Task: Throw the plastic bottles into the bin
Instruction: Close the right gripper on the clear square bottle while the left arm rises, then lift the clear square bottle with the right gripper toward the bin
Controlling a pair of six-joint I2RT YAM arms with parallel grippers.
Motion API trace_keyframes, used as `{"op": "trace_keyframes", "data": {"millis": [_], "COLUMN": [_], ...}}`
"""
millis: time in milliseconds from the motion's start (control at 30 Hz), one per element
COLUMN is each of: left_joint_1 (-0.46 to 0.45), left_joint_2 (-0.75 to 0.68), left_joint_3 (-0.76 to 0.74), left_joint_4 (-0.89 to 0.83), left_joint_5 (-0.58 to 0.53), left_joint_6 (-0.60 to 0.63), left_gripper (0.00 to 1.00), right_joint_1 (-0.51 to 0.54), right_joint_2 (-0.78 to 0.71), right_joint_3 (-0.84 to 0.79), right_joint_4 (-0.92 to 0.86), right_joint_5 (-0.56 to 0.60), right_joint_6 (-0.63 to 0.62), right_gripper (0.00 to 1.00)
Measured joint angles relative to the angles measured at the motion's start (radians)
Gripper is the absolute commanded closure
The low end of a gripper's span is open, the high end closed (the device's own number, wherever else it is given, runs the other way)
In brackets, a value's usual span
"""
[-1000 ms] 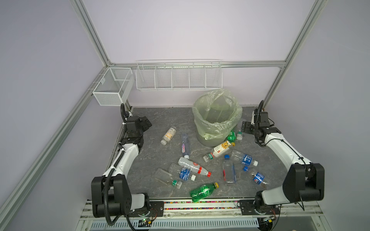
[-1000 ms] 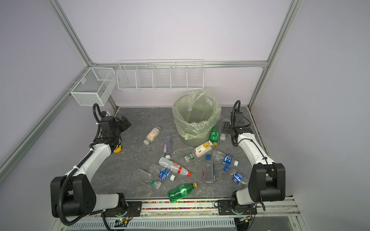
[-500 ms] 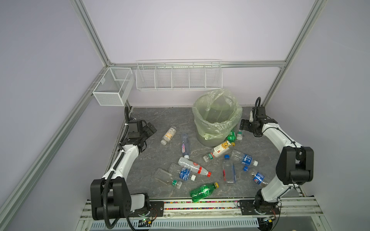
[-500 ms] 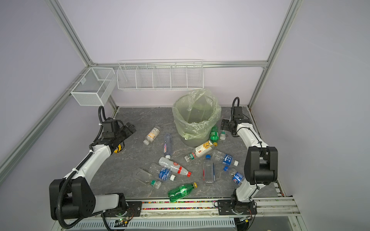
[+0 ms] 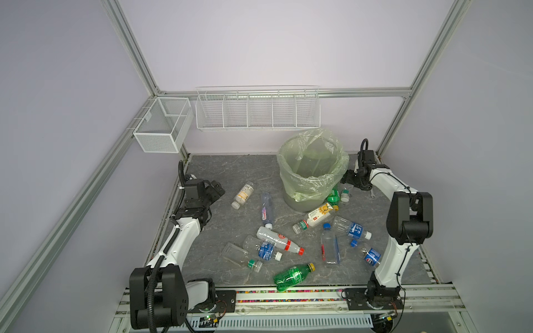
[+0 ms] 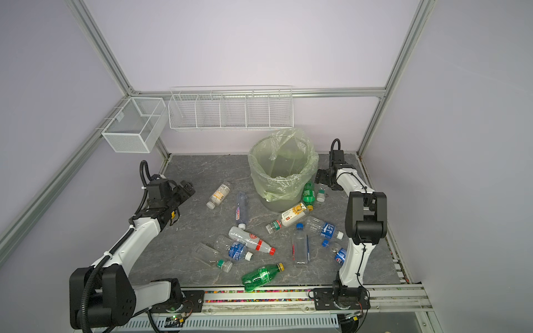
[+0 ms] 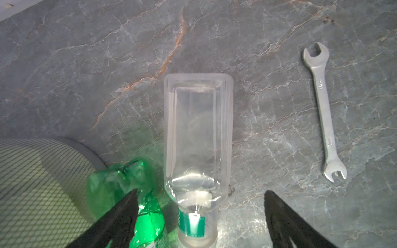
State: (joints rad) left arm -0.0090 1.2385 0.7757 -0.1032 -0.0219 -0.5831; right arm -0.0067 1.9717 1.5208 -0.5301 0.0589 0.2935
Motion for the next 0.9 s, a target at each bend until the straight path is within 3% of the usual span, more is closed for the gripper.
{"op": "trace_keyframes", "data": {"millis": [333, 533, 900], "left_joint_1": [0.000, 0.000, 0.000], "left_joint_2": [0.004, 0.007, 0.016], "left_joint_3": [-0.013, -0.030, -0.035], "left_joint_4": [0.021, 0.035, 0.046], "left_joint_5": [0.003, 0.004, 0.024], "left_joint_6": [-0.027, -0.042, -0.069], "left_gripper": [0.01, 0.01, 0.01], "right_joint_1": [0.000, -0.002, -0.011], "right_joint_2": [0.117, 0.142, 0.166], "right_joint_3": [0.118, 0.126, 0.128], "right_joint_4": [-0.005, -0.005, -0.004], "right_joint_5": [0.001, 0.003, 0.003], "right_joint_6": [0.013, 0.013, 0.008], "right_gripper": [0.02, 0.12, 0.43]}}
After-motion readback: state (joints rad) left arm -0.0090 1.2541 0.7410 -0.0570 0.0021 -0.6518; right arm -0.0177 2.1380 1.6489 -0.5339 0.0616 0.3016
